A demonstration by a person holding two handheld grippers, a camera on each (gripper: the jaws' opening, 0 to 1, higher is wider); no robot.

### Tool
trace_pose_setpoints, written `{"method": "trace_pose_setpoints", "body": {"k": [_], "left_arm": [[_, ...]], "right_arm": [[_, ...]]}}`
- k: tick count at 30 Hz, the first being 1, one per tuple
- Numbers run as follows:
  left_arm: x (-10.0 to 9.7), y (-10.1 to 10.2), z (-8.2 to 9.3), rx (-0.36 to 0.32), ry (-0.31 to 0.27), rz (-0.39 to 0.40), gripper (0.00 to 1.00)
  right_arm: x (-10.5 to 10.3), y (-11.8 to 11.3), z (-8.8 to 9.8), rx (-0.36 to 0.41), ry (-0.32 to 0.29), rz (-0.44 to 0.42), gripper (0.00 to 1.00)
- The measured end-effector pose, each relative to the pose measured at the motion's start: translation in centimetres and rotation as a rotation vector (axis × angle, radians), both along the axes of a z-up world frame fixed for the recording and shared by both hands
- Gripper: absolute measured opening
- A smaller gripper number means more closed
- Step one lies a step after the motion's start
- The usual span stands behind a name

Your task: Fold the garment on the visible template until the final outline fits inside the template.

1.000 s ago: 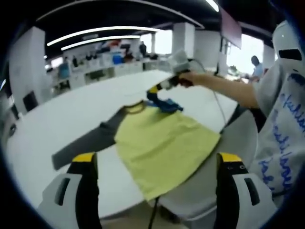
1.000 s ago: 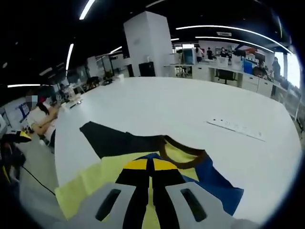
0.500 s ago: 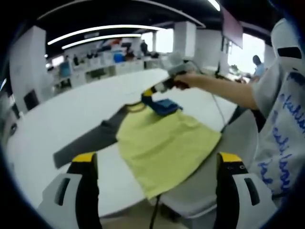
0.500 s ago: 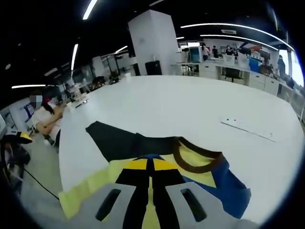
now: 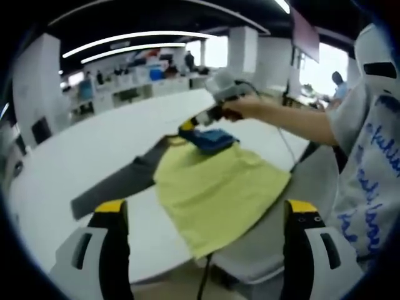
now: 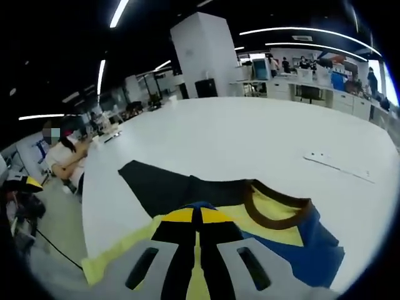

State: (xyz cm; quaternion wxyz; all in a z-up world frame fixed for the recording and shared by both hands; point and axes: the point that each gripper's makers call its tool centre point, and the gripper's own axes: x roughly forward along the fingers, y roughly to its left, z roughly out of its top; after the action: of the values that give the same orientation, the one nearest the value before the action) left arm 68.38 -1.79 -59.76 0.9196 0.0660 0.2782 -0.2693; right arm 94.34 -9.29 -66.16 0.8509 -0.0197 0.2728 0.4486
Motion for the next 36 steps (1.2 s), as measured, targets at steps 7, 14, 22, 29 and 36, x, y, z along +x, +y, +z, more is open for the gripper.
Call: {"method": "trace_pose_setpoints", "body": {"k": [7, 14, 22, 29, 36], "left_arm": [[-0.3, 0.4, -0.4, 0.000, 0.013, 0.009, 0.99], [-0.3, 0.6, -0.4, -0.002, 0.015, 0.007, 0.99], [-0.4, 1.0, -0.5, -0.001, 0.022, 0.008, 0.99], [-0.4, 1.2, -0.6, -0.007, 0.023, 0.009, 0.99], [-0.5, 1.4, -0.9, -0.007, 0.031, 0.011, 0.99]], "right_arm": [[-0.4, 1.9, -0.4, 0.010, 0.013, 0.024, 0.01], [-0.6, 3.7, -0.6, 0.013, 0.018, 0.044, 0.01], [-1.0, 5.3, -0.4, 0.032, 0.024, 0.060, 0.01], [-1.7, 6.5, -0.9, 0.027, 0.033, 0.084, 0.01], [-2.4, 7.8, -1.1, 0.026, 0.040, 0.108, 0.01]]}}
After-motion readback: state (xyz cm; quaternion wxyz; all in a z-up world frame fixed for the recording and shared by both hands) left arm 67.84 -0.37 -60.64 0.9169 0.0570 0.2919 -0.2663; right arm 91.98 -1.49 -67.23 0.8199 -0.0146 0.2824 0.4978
